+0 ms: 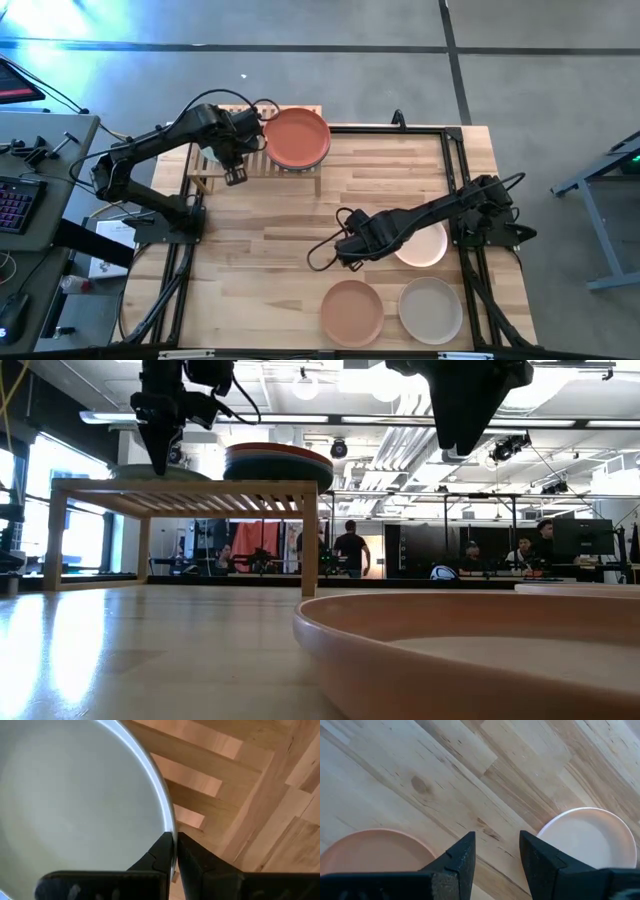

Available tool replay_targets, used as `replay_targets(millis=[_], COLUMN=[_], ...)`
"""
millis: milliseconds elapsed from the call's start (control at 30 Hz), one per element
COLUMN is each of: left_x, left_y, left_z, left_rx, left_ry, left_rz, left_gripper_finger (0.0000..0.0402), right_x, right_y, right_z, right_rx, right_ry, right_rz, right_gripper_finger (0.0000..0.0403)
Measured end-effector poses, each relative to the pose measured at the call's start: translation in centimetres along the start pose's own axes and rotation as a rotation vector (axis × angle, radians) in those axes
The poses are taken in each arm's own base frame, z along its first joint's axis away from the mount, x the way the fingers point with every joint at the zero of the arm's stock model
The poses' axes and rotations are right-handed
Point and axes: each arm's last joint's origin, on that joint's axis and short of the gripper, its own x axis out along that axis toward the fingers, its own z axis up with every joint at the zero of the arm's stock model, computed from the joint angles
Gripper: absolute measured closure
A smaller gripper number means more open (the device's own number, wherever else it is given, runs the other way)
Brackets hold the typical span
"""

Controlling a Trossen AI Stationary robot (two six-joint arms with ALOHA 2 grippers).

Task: Place and stack plates onto a shelf
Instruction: Put the light green plate on the shelf, then stack the light orange plate on top of the light green plate on the shelf

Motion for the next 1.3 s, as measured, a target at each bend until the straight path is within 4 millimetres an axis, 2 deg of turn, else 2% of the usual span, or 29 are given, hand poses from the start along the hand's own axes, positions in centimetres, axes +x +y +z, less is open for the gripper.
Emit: replay_targets(millis=[400,867,1200,1300], left_x=[0.00,0.08,0.06,-0.62], left_y=[0.08,0.32,0.51,0.69], left_z=[0.16,-0.39,-0.38,-0.42], left_rx=[-0.028,-0.074,-0.077,-0.079], left_ry=[-0.016,0.024,0.030,0.024], left_rz=[0.012,-0.071,-0.011,0.010], left_gripper_finger=[0.0380,0.0302,0.0298,0.0298], right_x=[0.00,0.00,0.00,0.00], right_y=[-0.01,0.00,0.00,0.00], right_z=[0.03,0.04,0.04,0.04], right_rx=[0.012,0.031,0.025,0.024], right_ry=[-0.011,-0.014,-0.012,-0.012], right_rz=[-0.004,-0.004,-0.003,-0.003], right_gripper_finger=[0.0272,0.0272,0.0272,0.0272])
